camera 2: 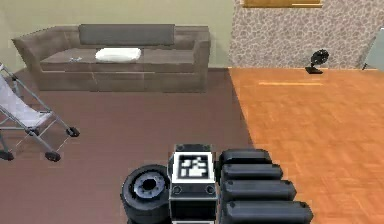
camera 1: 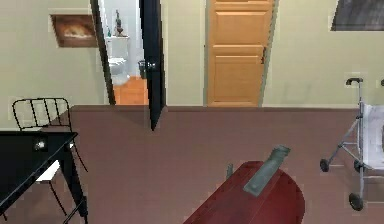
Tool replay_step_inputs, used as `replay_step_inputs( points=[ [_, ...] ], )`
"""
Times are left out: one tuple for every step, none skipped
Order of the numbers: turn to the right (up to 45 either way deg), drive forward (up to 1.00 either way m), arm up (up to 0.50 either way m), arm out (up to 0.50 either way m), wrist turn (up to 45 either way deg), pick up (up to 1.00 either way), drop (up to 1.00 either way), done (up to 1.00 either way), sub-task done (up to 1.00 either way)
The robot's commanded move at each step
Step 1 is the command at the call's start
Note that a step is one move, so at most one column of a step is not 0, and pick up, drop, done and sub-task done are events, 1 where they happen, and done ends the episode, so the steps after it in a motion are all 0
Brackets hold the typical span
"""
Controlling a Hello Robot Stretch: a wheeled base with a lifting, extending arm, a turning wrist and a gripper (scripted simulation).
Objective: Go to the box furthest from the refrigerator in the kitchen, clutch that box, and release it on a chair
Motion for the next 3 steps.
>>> replay_step_inputs(
  points=[
    [0.0, 0.20, 0.00, 0.00, 0.0, 0.00, 0.00, 0.00, 0.00],
    [24.0, 0.00, 0.00, 0.00, 0.0, 0.00, 0.00, 0.00, 0.00],
    [0.0, 0.40, 0.00, 0.00, 0.0, 0.00, 0.00, 0.00, 0.00]
  ],
)
